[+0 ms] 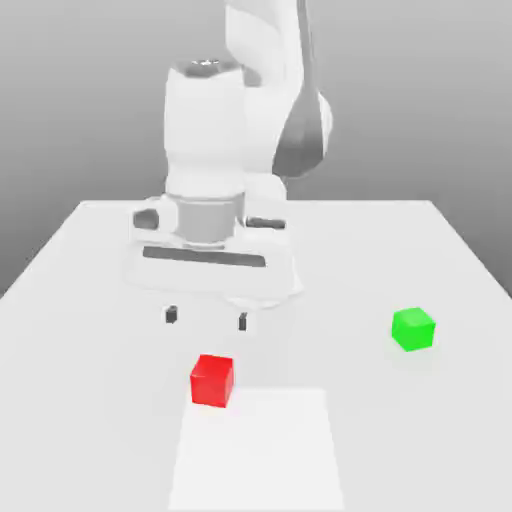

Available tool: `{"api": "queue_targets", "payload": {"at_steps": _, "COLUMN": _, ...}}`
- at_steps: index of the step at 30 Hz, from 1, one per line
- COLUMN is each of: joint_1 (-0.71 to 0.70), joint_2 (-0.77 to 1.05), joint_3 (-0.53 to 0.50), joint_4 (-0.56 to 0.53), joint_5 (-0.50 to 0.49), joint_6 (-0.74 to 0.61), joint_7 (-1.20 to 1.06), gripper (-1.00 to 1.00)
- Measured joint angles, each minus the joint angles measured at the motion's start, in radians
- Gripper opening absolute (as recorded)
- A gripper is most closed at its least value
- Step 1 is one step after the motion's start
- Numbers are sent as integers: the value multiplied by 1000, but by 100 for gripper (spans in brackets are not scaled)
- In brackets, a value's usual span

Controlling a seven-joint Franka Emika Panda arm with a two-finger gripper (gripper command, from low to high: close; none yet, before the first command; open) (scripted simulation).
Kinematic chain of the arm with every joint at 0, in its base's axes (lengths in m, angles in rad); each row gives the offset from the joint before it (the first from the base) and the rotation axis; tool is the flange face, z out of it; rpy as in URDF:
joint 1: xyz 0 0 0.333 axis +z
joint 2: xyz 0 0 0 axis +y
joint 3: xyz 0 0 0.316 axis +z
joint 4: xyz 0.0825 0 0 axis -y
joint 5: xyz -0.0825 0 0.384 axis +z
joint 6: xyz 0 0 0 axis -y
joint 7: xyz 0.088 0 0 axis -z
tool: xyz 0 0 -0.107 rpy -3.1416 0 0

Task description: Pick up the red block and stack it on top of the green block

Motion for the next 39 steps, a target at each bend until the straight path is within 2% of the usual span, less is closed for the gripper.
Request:
{"api": "queue_targets", "payload": {"at_steps": 6, "joint_1": -39, "joint_2": 252, "joint_3": 48, "joint_4": 12, "joint_5": 60, "joint_6": 211, "joint_7": -43, "gripper": 0}}
{"api": "queue_targets", "payload": {"at_steps": 7, "joint_1": -48, "joint_2": 273, "joint_3": 56, "joint_4": 15, "joint_5": 61, "joint_6": 230, "joint_7": -44, "gripper": -100}}
{"api": "queue_targets", "payload": {"at_steps": 14, "joint_1": -51, "joint_2": 272, "joint_3": 59, "joint_4": 14, "joint_5": 55, "joint_6": 228, "joint_7": -39, "gripper": -100}}
{"api": "queue_targets", "payload": {"at_steps": 23, "joint_1": -35, "joint_2": -19, "joint_3": 60, "joint_4": -25, "joint_5": 26, "joint_6": -22, "joint_7": -24, "gripper": -100}}
{"api": "queue_targets", "payload": {"at_steps": 39, "joint_1": 683, "joint_2": -204, "joint_3": 375, "joint_4": -32, "joint_5": 249, "joint_6": -191, "joint_7": -336, "gripper": -100}}
